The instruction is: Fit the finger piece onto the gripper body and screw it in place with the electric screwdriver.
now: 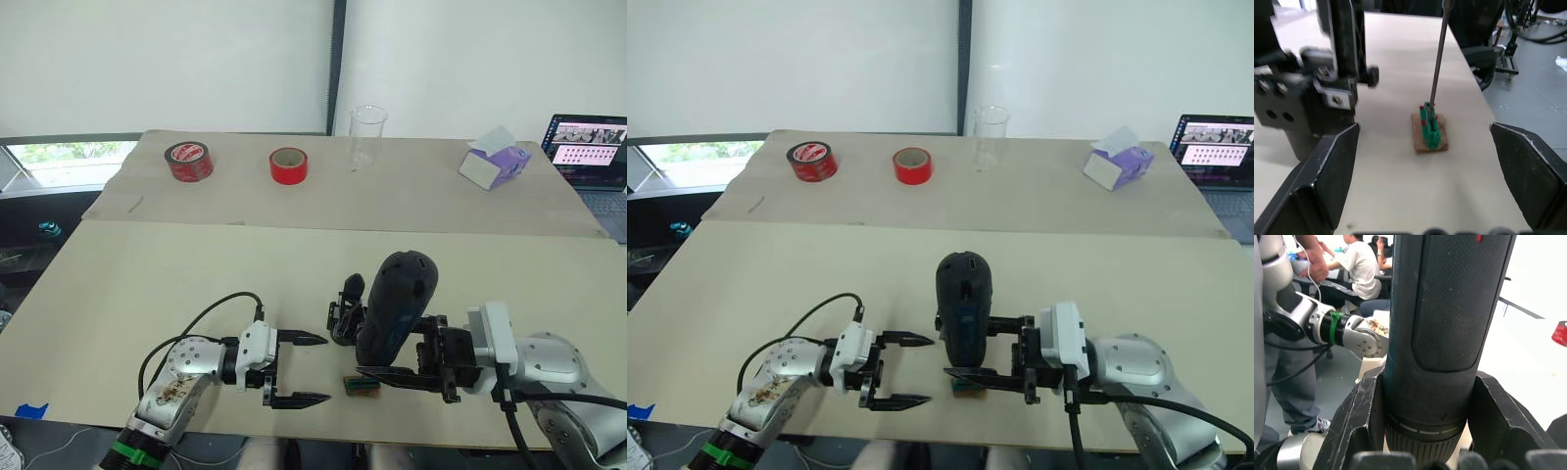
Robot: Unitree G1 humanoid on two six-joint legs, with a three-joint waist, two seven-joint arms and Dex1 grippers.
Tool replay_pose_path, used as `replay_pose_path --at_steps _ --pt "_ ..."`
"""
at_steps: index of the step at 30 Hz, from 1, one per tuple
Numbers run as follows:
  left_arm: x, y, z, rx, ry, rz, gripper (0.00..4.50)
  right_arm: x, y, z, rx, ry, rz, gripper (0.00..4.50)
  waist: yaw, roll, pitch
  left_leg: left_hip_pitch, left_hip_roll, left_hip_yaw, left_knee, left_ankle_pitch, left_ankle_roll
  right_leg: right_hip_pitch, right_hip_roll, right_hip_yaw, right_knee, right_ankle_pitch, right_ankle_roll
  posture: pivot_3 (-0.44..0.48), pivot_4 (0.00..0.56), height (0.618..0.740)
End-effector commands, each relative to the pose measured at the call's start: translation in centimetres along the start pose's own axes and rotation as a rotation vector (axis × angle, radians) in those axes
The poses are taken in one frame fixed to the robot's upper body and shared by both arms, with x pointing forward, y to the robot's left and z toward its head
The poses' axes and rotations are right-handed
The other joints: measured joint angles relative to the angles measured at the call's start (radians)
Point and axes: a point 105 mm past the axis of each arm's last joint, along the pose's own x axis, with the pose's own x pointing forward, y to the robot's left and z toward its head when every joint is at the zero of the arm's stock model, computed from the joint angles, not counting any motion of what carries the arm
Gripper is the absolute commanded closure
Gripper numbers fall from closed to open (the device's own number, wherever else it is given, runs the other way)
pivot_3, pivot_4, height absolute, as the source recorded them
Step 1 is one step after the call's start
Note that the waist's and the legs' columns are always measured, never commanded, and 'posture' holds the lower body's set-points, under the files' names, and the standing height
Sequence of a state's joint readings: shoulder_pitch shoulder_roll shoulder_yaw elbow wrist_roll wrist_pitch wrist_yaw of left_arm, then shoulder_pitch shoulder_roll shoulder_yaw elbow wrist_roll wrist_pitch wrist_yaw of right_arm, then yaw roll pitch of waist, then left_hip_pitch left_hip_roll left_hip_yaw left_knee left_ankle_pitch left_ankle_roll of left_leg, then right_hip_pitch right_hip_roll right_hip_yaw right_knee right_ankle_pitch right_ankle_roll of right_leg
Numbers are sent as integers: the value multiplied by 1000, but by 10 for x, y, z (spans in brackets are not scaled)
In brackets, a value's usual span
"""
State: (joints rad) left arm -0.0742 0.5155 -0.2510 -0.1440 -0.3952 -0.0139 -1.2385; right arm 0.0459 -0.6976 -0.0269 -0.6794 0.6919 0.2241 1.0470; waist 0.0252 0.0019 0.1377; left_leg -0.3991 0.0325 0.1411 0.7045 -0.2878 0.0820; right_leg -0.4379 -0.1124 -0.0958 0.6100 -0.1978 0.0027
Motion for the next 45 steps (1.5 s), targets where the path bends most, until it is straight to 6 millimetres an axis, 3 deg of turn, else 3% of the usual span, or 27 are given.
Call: replay_pose_path --at_steps 1,12,25,28,33,45 --pt "0 0 17 23 -47 -15 27 1 -2 24 -62 -59 1 2567 -1 0 0 0 0 0 0 0 0 0 0 0 0 0 0 0 150 740" --pt "-10 7 49 29 -112 14 27 1 -13 43 -93 -78 -27 2567 -3 -3 2 0 0 0 0 0 -1 0 1 0 0 0 0 0 150 740" --pt "-18 17 51 19 -129 104 27 -1 -20 61 -130 -81 -67 2567 -3 -5 4 0 0 0 0 1 -1 0 1 0 1 1 1 0 150 740" --pt "-20 21 43 1 -101 129 27 -2 -19 61 -128 -69 -75 2567 -3 -6 4 0 0 0 0 1 -1 0 1 0 0 1 1 0 150 740" --pt "-25 41 10 22 48 250 27 -8 -19 60 -125 -40 -96 2567 -1 -6 4 0 0 0 0 1 -1 0 1 0 0 1 1 0 150 740" --pt "11 46 -28 -21 115 232 27 -16 -20 53 -118 0 -128 2567 2 -8 5 -1 0 0 0 1 -1 0 1 0 0 6 -3 0 150 740"
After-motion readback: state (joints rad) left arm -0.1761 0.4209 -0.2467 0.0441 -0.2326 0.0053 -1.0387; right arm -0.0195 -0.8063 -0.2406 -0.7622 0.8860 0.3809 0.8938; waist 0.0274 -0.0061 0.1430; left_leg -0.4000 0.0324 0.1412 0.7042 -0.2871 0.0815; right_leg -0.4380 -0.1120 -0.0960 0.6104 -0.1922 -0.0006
